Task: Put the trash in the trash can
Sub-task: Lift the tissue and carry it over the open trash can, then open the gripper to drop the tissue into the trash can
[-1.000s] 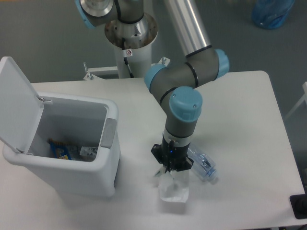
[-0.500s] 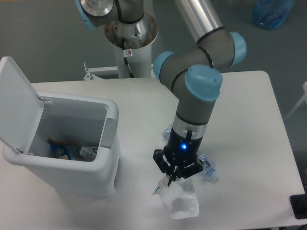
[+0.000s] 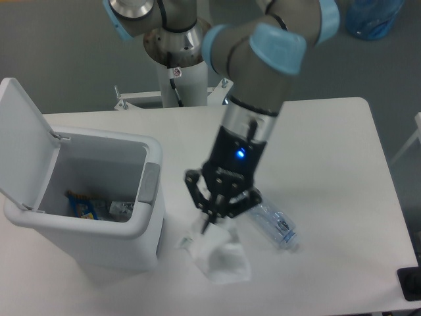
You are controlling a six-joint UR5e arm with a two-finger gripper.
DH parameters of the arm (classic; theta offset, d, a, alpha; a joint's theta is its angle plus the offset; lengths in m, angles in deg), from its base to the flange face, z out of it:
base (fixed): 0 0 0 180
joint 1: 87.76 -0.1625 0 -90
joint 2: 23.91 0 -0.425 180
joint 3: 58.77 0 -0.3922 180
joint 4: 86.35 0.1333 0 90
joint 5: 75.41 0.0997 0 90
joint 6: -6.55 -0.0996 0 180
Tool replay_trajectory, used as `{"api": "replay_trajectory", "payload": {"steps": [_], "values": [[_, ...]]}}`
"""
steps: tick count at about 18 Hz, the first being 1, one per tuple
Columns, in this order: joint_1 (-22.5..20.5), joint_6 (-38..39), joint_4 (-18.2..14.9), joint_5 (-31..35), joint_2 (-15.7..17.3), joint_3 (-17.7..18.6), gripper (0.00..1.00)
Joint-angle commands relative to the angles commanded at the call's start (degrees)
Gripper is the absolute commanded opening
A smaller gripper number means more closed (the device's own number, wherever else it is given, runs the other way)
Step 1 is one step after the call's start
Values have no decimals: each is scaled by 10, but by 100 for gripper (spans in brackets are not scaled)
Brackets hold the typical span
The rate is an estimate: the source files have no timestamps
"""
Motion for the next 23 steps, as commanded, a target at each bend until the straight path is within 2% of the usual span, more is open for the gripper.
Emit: {"api": "replay_trajectory", "payload": {"steps": [4,8,11,13,14,15,16,17,20,23], "values": [[23,32,0,-24,40,24,0],[48,26,2,-23,88,91,0],[75,24,4,-19,94,116,0],[84,24,5,-19,93,118,13],[89,23,6,-20,93,116,33],[91,20,7,-20,95,116,60],[92,12,9,-20,96,116,94],[95,5,8,-20,99,116,100],[96,11,7,-20,101,113,100],[91,15,7,-22,99,92,100]]}}
